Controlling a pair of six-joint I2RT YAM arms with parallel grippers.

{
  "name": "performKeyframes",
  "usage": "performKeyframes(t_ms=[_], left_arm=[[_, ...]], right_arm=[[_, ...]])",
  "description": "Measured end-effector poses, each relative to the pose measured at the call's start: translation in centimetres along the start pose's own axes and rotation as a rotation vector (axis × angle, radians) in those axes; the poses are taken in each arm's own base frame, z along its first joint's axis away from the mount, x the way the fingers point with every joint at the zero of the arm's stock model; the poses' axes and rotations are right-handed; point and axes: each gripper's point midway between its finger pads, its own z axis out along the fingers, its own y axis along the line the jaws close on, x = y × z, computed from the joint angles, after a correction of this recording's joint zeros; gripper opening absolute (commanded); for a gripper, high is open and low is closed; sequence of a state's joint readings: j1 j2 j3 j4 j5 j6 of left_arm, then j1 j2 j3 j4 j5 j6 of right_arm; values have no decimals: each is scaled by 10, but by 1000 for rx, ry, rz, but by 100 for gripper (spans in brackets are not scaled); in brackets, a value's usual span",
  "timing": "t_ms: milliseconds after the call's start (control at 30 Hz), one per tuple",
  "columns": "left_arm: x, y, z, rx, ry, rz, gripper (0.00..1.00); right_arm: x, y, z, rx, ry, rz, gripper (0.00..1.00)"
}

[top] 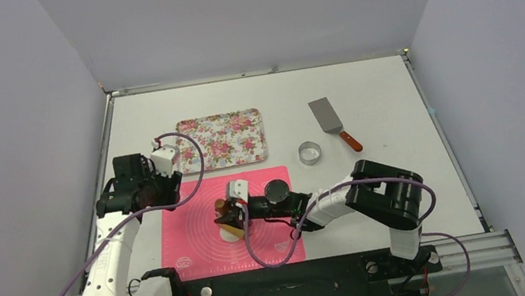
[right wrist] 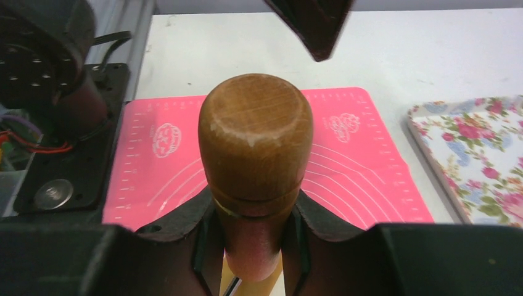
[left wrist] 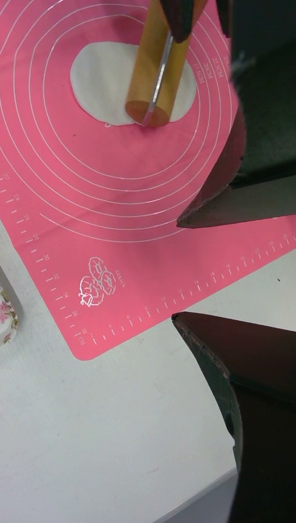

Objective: Roll out the dumpling wrappers from the dough
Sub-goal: Flatten out the dough on the work surface.

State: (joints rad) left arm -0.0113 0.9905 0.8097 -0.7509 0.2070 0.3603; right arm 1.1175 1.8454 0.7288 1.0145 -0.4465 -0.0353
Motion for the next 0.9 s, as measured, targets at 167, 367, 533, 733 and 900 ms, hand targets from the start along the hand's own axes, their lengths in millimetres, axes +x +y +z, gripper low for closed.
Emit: performKeyframes(t_ms=[167,367,533,733,900], left_arm=[[0,0,0,3,-1,0,51],[0,-1,0,6,-2,0,51],[0,-1,0,6,-2,0,50],[0,-1,0,6,-2,0,50],[-1,-1,0,7,-3,0,51]], right_arm=[[5,-40,-8,131,22,-1,0],[6,-49,-7,167,52,-35,0],[6,-29,1,119,65,-96,0],[3,-14,6,52,24,-103,0],[-1,0,11,-18,-31,-65,0]])
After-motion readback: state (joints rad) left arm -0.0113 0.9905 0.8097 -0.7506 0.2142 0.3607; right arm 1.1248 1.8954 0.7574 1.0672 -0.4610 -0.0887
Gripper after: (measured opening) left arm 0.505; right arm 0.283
